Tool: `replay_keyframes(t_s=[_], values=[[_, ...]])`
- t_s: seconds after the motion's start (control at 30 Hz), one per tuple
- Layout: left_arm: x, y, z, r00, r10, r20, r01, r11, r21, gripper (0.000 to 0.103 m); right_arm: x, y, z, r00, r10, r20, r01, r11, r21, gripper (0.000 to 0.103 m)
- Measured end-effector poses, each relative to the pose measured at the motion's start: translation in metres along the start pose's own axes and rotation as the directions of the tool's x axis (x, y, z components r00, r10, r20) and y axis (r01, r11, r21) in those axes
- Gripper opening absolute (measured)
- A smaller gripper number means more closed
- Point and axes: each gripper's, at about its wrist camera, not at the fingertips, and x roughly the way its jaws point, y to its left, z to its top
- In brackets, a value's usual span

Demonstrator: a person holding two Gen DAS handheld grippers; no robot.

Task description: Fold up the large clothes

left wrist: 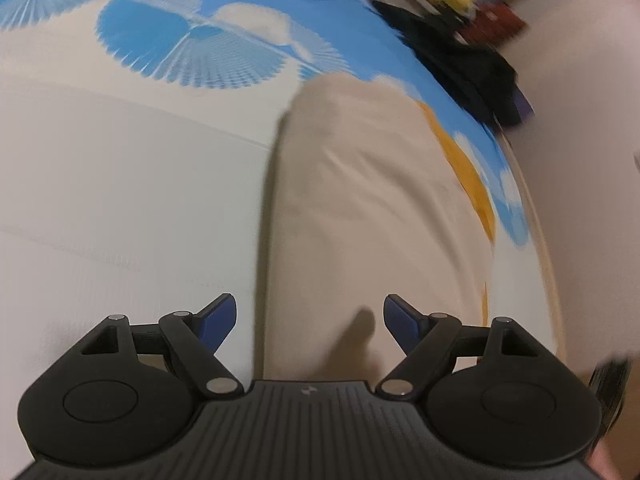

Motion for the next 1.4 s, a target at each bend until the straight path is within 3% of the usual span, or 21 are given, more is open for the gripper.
replay_keyframes(t_s=[0.13, 0.37, 0.47, 0.57, 0.63, 0.7, 0.8, 0.9, 1.07, 1.17, 1.27, 1.33, 1.4], values=[[0.026, 0.015, 0.022, 0.999, -0.045, -0.03, 0.042, 0.995, -0.092, 0.084, 0.002, 0.001, -0.002, 1.0, -0.006, -0.006, 0.006, 1.0, -0.014, 0.042], [0.081, 0.009, 0.03, 0.991, -0.12, -0.059, 0.111, 0.983, -0.146, 0.09, 0.004, 0.001, 0.0, 1.0, -0.013, -0.02, 0.013, 1.0, -0.002, 0.043], [0.093, 0.006, 0.033, 0.99, -0.135, -0.034, 0.129, 0.982, -0.14, 0.089, 0.007, 0.005, 0.0, 1.0, -0.015, -0.028, 0.014, 1.0, -0.014, 0.037], [0.091, -0.005, 0.037, 0.994, -0.108, -0.013, 0.107, 0.992, -0.069, 0.067, 0.008, 0.012, -0.001, 0.999, -0.007, -0.032, 0.006, 1.0, -0.03, 0.023], [0.081, -0.011, 0.043, 0.992, -0.123, 0.012, 0.123, 0.992, -0.038, 0.04, 0.008, 0.018, -0.001, 1.0, -0.003, -0.026, 0.002, 0.999, -0.041, 0.014], [0.065, -0.025, 0.051, 0.989, -0.14, 0.046, 0.138, 0.99, 0.044, 0.034, 0.008, 0.026, -0.001, 1.0, -0.003, -0.016, 0.002, 0.999, -0.049, 0.01], [0.039, -0.035, 0.062, 0.984, -0.146, 0.105, 0.131, 0.982, 0.136, 0.033, 0.012, 0.041, 0.002, 1.0, 0.004, -0.015, -0.005, 0.998, -0.056, 0.008], [0.012, -0.023, 0.074, 0.981, -0.112, 0.157, 0.087, 0.983, 0.161, 0.034, 0.016, 0.061, 0.006, 0.999, 0.043, 0.005, -0.043, 0.997, -0.057, 0.006], [-0.03, 0.03, 0.101, 0.975, -0.036, 0.218, 0.023, 0.998, 0.062, 0.042, 0.025, 0.115, 0.012, 0.988, 0.15, 0.04, -0.145, 0.983, -0.108, 0.004], [-0.049, 0.061, 0.114, 0.966, 0.076, 0.247, -0.083, 0.996, 0.018, 0.056, 0.033, 0.15, 0.009, 0.982, 0.188, 0.028, -0.181, 0.969, -0.167, 0.004], [-0.059, 0.082, 0.117, 0.961, 0.174, 0.215, -0.179, 0.984, 0.004, 0.057, 0.041, 0.166, 0.006, 0.984, 0.177, 0.01, -0.171, 0.964, -0.203, 0.004], [-0.078, 0.081, 0.112, 0.949, 0.174, 0.264, -0.199, 0.977, 0.071, 0.057, 0.045, 0.169, 0.005, 0.987, 0.159, -0.006, -0.157, 0.964, -0.214, 0.004], [-0.093, 0.08, 0.104, 0.951, 0.131, 0.28, -0.173, 0.976, 0.129, 0.059, 0.047, 0.171, 0.004, 0.989, 0.147, -0.012, -0.146, 0.963, -0.227, 0.004]])
